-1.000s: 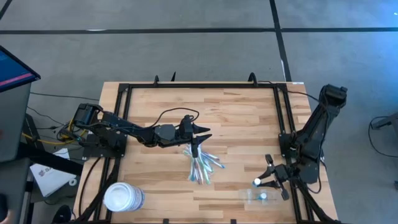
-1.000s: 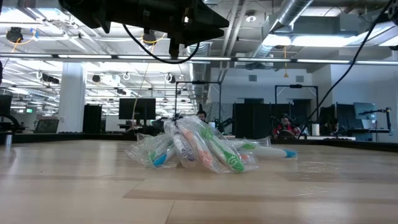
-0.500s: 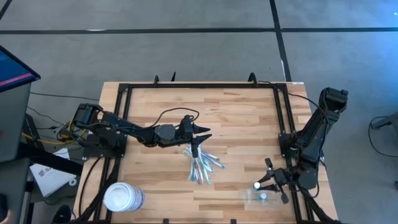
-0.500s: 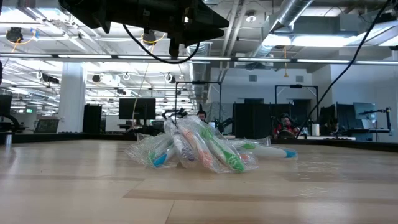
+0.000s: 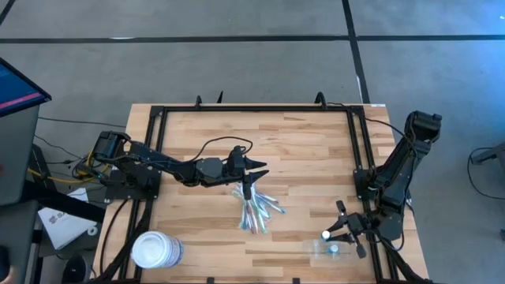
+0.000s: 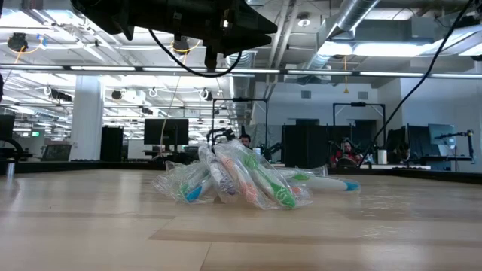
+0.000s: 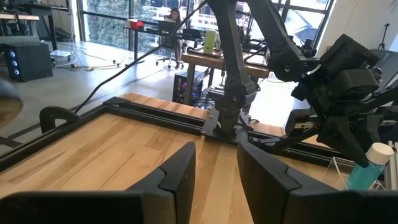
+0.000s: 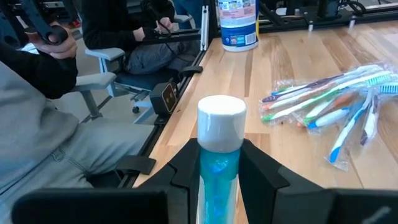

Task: Pick & Place toothbrushing station
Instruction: Put the blue mouthwash into the transparent organizer, then put the purple toothbrush into the transparent organizer

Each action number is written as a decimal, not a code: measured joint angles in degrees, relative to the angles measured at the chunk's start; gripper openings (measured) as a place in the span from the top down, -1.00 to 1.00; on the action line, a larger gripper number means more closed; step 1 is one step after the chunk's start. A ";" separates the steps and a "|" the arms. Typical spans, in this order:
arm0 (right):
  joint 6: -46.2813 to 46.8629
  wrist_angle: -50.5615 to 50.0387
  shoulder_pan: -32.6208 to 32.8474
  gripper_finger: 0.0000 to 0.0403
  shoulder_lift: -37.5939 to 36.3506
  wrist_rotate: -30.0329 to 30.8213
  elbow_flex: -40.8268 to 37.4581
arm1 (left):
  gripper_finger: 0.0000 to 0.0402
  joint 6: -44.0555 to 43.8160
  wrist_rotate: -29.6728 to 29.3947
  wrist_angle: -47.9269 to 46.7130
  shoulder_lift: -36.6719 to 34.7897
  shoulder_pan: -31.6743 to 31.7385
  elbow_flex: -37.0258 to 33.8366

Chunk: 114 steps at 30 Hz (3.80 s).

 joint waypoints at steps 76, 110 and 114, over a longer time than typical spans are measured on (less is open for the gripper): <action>4.94 1.49 1.18 0.33 5.44 -1.68 -0.02 | 0.44 -0.01 0.00 -0.01 0.01 0.01 0.00; -2.14 2.79 -4.38 0.37 -2.95 -1.53 0.00 | 0.44 -0.02 0.00 -0.28 0.02 0.01 0.00; -5.17 2.75 -7.96 0.41 -5.76 -1.66 0.00 | 0.44 -0.03 0.00 -0.91 0.01 0.01 0.00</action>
